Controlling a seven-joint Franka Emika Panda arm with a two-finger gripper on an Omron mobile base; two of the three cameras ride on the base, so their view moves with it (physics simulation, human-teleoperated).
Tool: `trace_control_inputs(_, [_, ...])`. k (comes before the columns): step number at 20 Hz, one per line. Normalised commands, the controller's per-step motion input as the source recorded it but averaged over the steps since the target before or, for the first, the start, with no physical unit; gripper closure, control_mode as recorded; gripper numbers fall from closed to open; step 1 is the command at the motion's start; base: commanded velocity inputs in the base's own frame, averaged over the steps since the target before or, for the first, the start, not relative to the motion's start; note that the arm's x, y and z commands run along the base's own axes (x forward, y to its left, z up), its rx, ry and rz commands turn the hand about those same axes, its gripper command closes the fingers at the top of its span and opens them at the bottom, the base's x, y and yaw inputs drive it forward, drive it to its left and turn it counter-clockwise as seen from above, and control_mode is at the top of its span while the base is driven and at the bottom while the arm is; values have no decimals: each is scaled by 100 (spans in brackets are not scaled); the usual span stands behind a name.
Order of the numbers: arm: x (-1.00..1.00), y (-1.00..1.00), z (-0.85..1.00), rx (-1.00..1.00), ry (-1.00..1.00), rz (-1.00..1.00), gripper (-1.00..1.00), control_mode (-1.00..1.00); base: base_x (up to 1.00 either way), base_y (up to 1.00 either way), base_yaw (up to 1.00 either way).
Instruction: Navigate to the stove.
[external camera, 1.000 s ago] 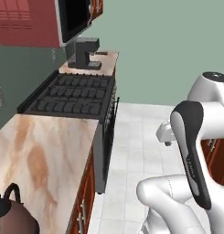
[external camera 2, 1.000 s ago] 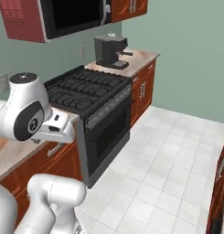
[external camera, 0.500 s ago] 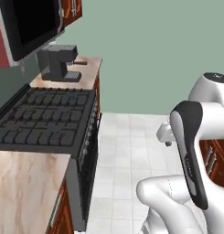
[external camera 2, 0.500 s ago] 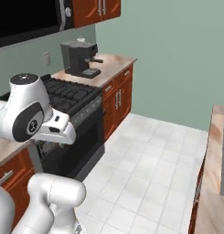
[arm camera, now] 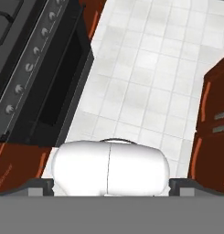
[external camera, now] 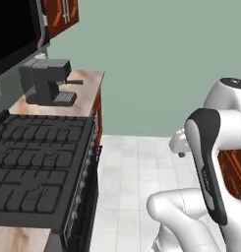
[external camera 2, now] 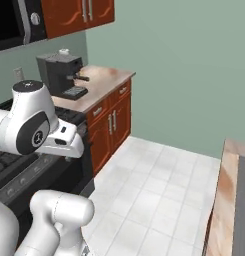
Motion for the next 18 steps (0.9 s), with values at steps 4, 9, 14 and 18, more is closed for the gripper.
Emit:
trace_control_inputs(4, [0,0,0,0,0,0,-100,100,92,-7,6])
trace_control_inputs(9, [0,0,0,0,0,0,-100,100,41,-24,60])
trace_control_inputs(14, [0,0,0,0,0,0,-100,100,12,-1,85])
trace_control_inputs(18, [0,0,0,0,0,0,-100,100,8,-1,90])
